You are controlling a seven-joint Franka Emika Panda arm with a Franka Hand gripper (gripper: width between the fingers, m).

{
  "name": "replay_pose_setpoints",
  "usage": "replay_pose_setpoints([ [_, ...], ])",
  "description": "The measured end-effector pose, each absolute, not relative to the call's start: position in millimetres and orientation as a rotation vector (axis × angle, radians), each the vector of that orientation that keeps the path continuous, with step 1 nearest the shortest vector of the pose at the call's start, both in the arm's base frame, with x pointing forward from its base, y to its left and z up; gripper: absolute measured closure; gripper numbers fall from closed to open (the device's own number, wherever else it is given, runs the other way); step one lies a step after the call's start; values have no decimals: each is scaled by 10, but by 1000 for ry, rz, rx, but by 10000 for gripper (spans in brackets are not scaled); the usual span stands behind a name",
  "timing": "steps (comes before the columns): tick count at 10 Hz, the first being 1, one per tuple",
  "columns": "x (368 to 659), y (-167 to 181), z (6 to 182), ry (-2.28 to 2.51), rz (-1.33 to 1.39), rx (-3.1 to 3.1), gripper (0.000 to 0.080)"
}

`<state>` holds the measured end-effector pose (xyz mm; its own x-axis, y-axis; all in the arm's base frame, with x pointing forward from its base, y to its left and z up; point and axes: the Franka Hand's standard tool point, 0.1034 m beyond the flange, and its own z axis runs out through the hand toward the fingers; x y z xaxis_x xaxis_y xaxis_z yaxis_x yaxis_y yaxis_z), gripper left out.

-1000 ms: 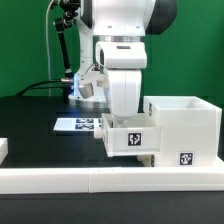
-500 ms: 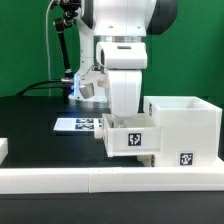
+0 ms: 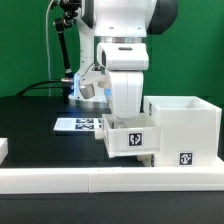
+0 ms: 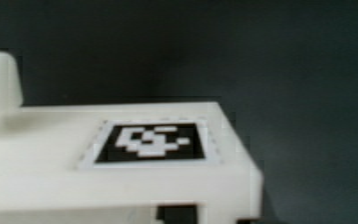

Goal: Assemble drawer

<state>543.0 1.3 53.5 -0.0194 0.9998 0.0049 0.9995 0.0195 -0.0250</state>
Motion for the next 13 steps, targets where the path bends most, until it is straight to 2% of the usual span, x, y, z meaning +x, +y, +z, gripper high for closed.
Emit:
replay_pose_setpoints([
  [6,5435,-10,538,-2220,22,-2192,757],
  [13,5477,161,557,-2231,-3,-2206,757],
])
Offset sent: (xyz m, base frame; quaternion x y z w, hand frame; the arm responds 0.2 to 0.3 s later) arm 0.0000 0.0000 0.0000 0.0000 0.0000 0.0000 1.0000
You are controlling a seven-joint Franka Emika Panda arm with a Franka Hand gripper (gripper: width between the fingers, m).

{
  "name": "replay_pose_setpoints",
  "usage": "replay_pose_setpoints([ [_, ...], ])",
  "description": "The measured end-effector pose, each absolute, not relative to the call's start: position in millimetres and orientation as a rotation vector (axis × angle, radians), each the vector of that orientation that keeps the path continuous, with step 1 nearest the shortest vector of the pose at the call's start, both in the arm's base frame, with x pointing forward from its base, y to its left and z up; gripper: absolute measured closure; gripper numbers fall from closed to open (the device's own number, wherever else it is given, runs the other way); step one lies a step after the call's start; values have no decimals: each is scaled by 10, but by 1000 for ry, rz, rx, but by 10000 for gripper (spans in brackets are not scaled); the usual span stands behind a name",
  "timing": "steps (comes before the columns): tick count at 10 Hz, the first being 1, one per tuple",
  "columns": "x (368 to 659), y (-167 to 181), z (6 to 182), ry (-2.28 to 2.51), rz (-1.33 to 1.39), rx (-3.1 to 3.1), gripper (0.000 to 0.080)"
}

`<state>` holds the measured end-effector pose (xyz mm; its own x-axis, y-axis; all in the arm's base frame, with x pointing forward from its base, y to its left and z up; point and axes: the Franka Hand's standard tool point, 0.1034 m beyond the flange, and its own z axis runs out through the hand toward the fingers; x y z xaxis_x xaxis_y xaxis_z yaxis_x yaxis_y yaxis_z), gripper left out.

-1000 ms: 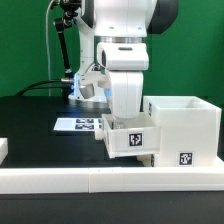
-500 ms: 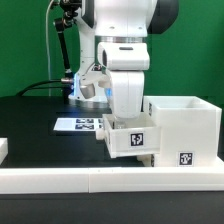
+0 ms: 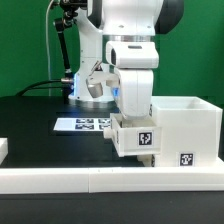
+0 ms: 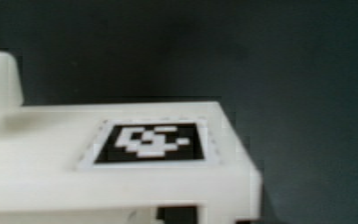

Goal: Assemble drawer

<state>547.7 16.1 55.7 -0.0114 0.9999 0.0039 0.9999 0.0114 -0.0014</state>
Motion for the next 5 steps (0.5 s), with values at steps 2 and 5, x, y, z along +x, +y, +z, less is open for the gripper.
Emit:
replay_pose_setpoints([
  [2,5480,156,555,-2230,-9,-2212,757],
  [5,5484,160,557,-2229,-13,-2215,376],
])
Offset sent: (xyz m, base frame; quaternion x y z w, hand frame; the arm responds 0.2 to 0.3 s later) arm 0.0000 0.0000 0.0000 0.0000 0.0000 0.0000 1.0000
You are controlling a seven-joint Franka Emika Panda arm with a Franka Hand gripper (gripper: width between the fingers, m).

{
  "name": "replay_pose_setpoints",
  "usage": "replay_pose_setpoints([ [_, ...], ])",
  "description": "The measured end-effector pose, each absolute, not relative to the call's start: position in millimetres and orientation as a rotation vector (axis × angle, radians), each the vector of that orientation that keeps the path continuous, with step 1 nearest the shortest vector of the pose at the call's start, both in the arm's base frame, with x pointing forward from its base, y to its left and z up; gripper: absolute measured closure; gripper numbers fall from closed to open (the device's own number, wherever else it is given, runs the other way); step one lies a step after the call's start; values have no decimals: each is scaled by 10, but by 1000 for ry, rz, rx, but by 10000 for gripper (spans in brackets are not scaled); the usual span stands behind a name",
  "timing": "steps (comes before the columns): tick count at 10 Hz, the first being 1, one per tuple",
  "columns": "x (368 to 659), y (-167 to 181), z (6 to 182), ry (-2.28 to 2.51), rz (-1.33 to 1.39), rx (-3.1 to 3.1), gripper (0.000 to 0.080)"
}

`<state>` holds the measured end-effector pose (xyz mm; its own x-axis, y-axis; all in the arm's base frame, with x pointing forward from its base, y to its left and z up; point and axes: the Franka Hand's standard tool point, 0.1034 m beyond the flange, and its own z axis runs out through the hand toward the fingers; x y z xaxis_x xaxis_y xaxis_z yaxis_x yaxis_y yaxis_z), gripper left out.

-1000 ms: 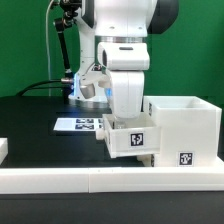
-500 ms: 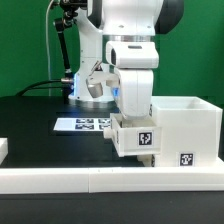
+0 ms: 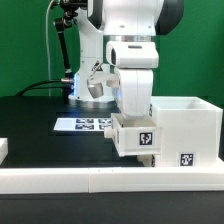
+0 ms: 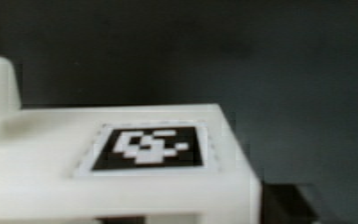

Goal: Assemble drawer

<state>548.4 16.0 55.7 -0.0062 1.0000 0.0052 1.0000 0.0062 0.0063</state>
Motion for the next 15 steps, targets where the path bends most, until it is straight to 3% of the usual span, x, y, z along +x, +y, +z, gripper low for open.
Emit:
replay_pose_setpoints([
  [1,5490,173,570,2226,15,2215,376],
  [2,5498,174,604,2225,11,2216,242],
  [3,5502,167,672,2221,-2,2221,179],
  [6,5560,88,906,2209,-29,2226,155],
  [8,5701,-196,1035,2242,-53,2189,150],
  [12,5721,-383,1005,2254,-35,2205,150],
  [15,5731,-582,836,2331,54,2250,150],
])
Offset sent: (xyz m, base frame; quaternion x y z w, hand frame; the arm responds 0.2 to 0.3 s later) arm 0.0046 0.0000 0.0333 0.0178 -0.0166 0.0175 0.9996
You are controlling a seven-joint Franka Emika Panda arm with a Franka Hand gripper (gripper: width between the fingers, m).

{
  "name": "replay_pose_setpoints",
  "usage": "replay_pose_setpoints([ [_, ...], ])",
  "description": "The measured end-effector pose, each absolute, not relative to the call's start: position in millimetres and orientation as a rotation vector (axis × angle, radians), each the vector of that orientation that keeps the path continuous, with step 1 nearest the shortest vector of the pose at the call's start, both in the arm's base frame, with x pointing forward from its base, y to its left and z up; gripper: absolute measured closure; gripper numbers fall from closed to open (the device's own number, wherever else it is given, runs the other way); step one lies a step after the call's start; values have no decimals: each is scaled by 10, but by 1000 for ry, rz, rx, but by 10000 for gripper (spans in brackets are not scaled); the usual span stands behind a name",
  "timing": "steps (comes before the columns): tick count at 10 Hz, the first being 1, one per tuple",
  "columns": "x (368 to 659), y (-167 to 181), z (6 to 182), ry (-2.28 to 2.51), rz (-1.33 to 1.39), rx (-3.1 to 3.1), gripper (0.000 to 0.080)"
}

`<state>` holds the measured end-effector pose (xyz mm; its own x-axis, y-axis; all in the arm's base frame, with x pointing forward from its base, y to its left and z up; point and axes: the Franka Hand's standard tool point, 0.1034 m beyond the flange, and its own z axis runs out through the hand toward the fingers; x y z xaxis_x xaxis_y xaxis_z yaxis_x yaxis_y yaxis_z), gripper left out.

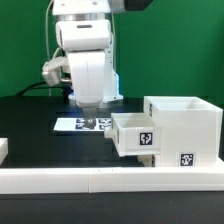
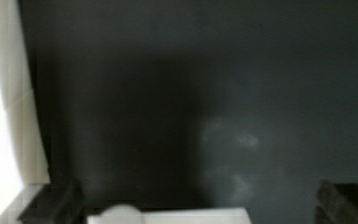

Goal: Assemble drawer

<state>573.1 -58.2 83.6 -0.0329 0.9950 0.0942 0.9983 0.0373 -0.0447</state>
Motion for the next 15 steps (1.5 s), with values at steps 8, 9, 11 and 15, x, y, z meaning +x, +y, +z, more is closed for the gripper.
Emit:
replay_pose_setpoints([
  [8,5966,-486,674,-2050,-158,-2086,150],
  [9,5963,-421,667,-2032,-156,-2096,150],
  [11,5961,-239,670,-2003,-153,-2108,150],
  [15,5956,-239,666,-1990,-152,-2119,150],
])
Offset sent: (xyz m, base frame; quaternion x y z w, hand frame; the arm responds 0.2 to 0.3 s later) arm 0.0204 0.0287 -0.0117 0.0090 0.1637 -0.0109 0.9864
